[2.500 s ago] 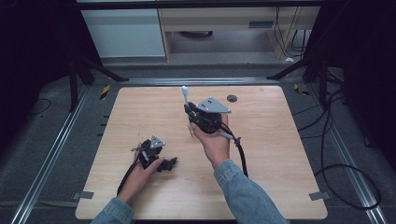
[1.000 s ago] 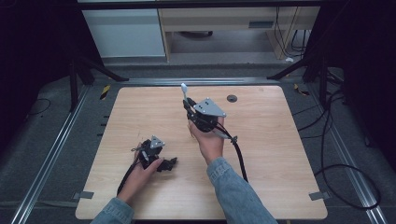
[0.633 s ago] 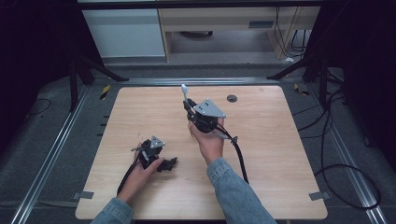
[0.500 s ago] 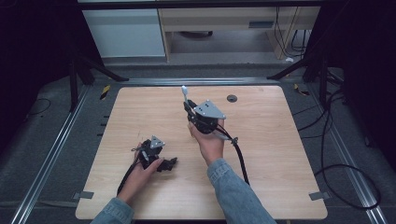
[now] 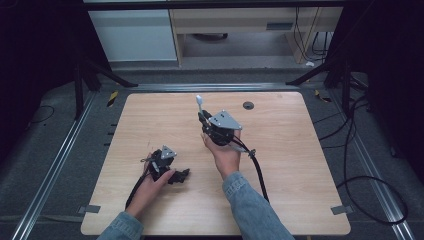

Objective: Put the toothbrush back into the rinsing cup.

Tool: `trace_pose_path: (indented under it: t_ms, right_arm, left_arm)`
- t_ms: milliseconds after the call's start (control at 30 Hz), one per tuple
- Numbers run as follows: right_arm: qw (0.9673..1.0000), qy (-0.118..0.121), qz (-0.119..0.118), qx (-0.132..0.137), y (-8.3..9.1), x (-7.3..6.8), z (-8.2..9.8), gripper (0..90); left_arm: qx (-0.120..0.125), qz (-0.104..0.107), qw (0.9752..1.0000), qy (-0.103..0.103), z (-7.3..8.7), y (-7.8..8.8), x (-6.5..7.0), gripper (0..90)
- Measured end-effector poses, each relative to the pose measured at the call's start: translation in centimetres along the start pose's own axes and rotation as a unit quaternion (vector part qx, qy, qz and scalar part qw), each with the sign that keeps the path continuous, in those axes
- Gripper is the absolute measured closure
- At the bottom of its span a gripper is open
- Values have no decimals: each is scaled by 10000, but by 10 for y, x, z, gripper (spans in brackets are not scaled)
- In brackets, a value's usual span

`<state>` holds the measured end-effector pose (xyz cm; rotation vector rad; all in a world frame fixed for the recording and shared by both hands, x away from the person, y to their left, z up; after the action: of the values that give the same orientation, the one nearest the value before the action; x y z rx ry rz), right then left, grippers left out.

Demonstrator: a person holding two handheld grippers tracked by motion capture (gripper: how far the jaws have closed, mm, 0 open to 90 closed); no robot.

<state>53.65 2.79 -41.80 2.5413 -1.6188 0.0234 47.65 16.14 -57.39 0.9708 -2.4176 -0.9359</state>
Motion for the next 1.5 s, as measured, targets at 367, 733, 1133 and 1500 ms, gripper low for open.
trace_pose_path:
  t_ms: [367, 733, 1133, 1500]
  right_arm:
    - [10000, -30, 15, -65, -1, 2, 8, 794]
    - [9999, -71, 30, -104, -2, 3, 15, 793]
    - [9999, -69, 30, -135, -4, 3, 21, 793]
    - [9998, -146, 51, -121, -3, 4, 26, 793]
  left_arm:
    - [1, 2, 10000, -2, 0, 0, 0, 0]
    - [1, 4, 10000, -4, 0, 0, 0, 0]
    - [0, 4, 10000, -6, 0, 0, 0, 0]
    - [1, 4, 10000, -6, 0, 0, 0, 0]
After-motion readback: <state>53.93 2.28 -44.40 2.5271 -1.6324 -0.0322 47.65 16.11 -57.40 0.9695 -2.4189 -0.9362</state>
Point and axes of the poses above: each handheld gripper's, and its own axes: y roughly backward along the jaws, z roughly out of its underside, x roughly to its right, the point moved 9 cm from there along -y, roughly forward along the jaws, and after that the axes turned 9 degrees about z, right-handed, at the moved point
